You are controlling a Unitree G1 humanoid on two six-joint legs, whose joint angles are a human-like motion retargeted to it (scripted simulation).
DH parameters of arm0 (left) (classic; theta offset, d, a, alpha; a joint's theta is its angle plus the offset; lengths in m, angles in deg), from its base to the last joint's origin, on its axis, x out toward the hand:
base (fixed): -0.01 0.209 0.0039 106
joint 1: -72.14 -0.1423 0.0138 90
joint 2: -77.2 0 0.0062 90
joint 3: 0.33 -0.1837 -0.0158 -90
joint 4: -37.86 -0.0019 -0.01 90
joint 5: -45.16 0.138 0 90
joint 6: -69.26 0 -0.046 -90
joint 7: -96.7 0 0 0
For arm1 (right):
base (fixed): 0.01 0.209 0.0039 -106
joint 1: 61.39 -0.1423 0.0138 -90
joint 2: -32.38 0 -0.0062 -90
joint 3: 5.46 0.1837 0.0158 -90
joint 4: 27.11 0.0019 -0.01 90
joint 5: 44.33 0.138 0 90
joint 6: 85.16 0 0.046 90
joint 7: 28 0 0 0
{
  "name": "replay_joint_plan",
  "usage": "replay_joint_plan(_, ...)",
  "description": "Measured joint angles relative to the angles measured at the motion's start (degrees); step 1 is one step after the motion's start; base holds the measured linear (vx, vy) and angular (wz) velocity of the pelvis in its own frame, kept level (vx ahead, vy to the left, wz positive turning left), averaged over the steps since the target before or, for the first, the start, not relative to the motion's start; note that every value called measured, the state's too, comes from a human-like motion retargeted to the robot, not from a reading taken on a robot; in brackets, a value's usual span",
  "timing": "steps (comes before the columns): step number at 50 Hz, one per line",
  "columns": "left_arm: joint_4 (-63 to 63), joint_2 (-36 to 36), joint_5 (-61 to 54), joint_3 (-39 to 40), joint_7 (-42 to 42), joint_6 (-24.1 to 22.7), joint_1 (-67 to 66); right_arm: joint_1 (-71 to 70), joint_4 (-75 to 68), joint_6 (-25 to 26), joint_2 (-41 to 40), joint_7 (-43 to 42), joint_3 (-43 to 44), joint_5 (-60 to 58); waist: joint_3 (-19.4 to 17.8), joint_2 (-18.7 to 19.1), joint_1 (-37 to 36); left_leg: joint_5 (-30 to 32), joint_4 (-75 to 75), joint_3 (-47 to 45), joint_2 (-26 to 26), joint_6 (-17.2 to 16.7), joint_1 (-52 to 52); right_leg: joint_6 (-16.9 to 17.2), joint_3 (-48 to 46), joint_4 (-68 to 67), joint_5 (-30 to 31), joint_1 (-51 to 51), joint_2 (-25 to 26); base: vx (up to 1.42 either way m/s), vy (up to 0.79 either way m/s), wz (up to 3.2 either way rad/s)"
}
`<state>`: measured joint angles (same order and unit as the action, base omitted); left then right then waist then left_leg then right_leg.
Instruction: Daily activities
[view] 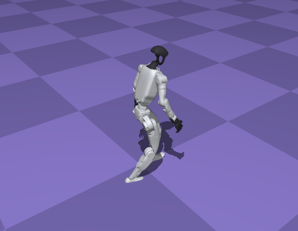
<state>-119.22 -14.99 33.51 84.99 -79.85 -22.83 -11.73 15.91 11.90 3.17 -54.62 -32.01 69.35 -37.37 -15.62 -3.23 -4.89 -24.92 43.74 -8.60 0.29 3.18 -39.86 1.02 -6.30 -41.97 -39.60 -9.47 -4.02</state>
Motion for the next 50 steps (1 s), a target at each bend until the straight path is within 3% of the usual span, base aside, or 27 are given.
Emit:
replay_joint_plan(4, -1.3, -0.2, 0.3, 0.1, 1.6, 0.1, 0.6, 0.9, -1.6, 0.0, 0.5, -0.4, 0.2, -1.0, 1.2, -1.5, 0.4, 1.3, 2.2, -0.4, 1.7, 1.4, 1.0, 0.1, -1.6, -6.6, 1.7, -0.1, -3.0, 0.42, 0.11, 0.03)
replay_joint_plan(7, -2.2, -0.3, 1.1, -0.6, 2.5, 0.4, 2.0, 1.7, -2.9, 0.1, 1.0, 0.6, 0.0, -2.1, 0.6, -4.2, 2.1, 0.6, 1.0, -1.0, 6.2, 3.7, 4.8, 1.7, -0.6, -17.1, 10.0, -2.0, -7.8, 0.41, 0.14, 0.37)
replay_joint_plan(10, -1.3, -0.4, 2.2, -1.4, 3.8, 0.7, 3.5, 2.5, -3.4, 0.2, 1.5, 1.8, -0.5, -3.2, 0.0, -6.5, 4.5, 0.2, -2.0, -1.1, 10.6, 5.7, 9.0, 1.1, 1.0, -29.2, 15.6, -7.4, -12.4, 0.41, 0.13, 0.44)
replay_joint_plan(13, 1.0, -0.8, 3.1, -2.6, 5.7, 0.9, 5.5, 3.5, -3.5, 0.1, 1.9, 1.8, -1.2, -4.3, -0.3, -7.1, 6.9, -0.8, -4.8, 0.4, 13.0, 6.3, 13.1, -0.9, 1.6, -34.1, 13.9, -13.3, -13.5, 0.44, 0.11, 0.40)
replay_joint_plan(17, 5.8, -1.0, 4.6, -5.1, 8.2, 0.5, 9.1, 4.9, -2.8, -0.3, 2.6, 1.2, -2.3, -5.6, -0.5, -6.8, 9.7, -2.7, -8.8, 3.1, 13.9, 6.1, 18.4, -2.2, 1.5, -29.8, 9.9, -21.4, -11.2, 0.48, 0.07, 0.36)
replay_joint_plan(24, 16.2, -0.3, 9.2, -12.5, 9.7, -1.6, 14.1, 6.9, -0.1, -0.7, 3.8, 0.8, -4.2, -6.6, 0.2, -5.4, 11.8, -7.3, -12.1, 6.9, 11.9, 5.7, 23.6, 2.0, 1.0, -10.6, 14.9, -32.1, -3.3, 0.48, 0.03, 0.16)
replay_joint_plan(30, 18.2, 1.2, 10.3, -14.7, 8.7, -3.1, 14.5, 6.8, 0.4, -0.4, 3.7, 1.2, -3.8, -7.0, 1.1, -4.6, 10.7, -10.6, -12.5, 7.2, 10.2, 5.1, 28.1, 5.5, -1.3, 4.7, 21.6, -34.1, 0.8, 0.49, -0.03, -0.20)
replay_joint_plan(35, 12.5, 2.6, 6.9, -9.4, 10.8, -1.9, 9.9, 6.2, -1.1, -0.1, 2.8, -0.7, -2.1, -8.4, 1.6, -3.4, 9.8, -13.7, -2.1, 5.9, 9.2, 3.9, 28.4, 3.0, -2.4, -3.2, 21.3, -35.0, 0.2, 0.55, -0.06, -0.12)
replay_joint_plan(39, 8.3, 2.2, 1.8, -1.6, 13.5, -1.8, 5.0, 4.7, -0.9, -0.5, 2.6, -3.4, -1.2, -9.6, 0.5, -0.2, 8.5, -5.8, 16.8, 4.0, 4.0, -0.2, 23.7, -0.4, -3.2, -8.4, 17.0, -32.2, 2.4, 0.57, -0.04, -0.14)
replay_joint_plan(43, 10.1, -0.9, -1.7, 5.1, 14.9, -2.5, 0.9, 3.2, 2.9, -0.9, 3.3, -6.3, -1.3, -10.9, -0.2, 2.2, 6.4, -3.1, 32.6, 0.8, -4.0, 1.1, 14.0, -2.2, -4.1, -7.4, 12.6, -27.1, 4.6, 0.58, -0.02, -0.03)
replay_joint_plan(45, 11.8, -2.5, -2.2, 7.3, 15.5, -3.0, -0.8, 2.9, 4.7, -1.0, 3.9, -7.4, -1.4, -11.6, 0.3, 2.6, 4.8, -4.8, 34.0, -0.3, -6.0, 2.1, 9.0, -3.5, -4.6, -8.6, 8.7, -22.9, 4.3, 0.62, 0.00, 0.02)
replay_joint_plan(50, 15.6, -6.0, -0.4, 10.8, 16.5, -4.0, -2.0, 1.4, 6.8, -1.6, 5.0, -8.4, -1.7, -13.1, 0.6, 1.7, 2.4, -5.5, 18.5, -1.3, -4.4, 1.3, 0.9, -1.8, -3.3, -0.7, 7.4, -14.9, 4.2, 0.66, 0.02, 0.23)
